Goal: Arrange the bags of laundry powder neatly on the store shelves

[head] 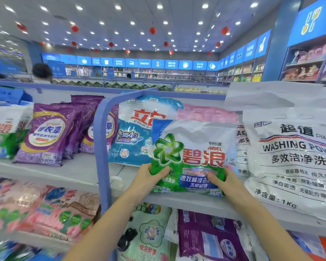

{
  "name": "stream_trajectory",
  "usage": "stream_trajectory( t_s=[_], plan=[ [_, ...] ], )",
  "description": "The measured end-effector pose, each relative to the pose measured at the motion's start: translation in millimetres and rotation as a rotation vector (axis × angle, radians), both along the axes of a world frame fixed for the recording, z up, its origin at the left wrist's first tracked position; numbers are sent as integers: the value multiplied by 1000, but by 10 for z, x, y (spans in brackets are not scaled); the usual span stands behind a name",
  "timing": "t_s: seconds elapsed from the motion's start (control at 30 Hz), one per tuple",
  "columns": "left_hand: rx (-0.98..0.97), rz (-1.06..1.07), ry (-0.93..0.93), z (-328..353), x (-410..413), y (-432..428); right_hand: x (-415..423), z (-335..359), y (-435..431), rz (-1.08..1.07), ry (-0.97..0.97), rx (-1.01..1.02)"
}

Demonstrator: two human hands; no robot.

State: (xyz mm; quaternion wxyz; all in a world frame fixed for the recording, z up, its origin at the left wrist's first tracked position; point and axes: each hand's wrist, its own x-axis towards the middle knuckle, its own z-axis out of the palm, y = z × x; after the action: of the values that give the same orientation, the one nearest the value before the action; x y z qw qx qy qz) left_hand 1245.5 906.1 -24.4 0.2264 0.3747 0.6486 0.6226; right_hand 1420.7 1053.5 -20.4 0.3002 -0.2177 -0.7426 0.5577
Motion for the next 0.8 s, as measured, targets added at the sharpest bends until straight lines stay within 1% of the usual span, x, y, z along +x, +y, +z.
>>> stream_trajectory(
  t_s=[0.07, 0.17, 0.23, 0.37, 0.5, 0.57, 0.67, 0.8],
  plan=[
    [22, 78, -11, 83, 135, -198, 4, 6, -91, -43, 29, 41],
    [66, 140, -15, 184, 292, -523, -24, 36, -286, -100, 113, 163],
    [82, 236, -28, 228, 340, -793, -93, 113, -474, -101, 150, 196],
    [30, 426, -53, 257, 225, -1363, -421, 259, -927, 96, 173, 234],
    [94, 593, -173, 280, 12, -1941, -838, 340, -1516, 299, 165, 219],
    [115, 672, -233, 269, -149, -2238, -1078, 320, -1796, 368, 159, 185],
    [129, 759, -259, 214, -520, -2651, -1459, 306, -2217, 432, 152, 148],
    [92, 767, -194, 278, -1095, -3164, -2124, 274, -2694, 445, 208, 129]
  ],
)
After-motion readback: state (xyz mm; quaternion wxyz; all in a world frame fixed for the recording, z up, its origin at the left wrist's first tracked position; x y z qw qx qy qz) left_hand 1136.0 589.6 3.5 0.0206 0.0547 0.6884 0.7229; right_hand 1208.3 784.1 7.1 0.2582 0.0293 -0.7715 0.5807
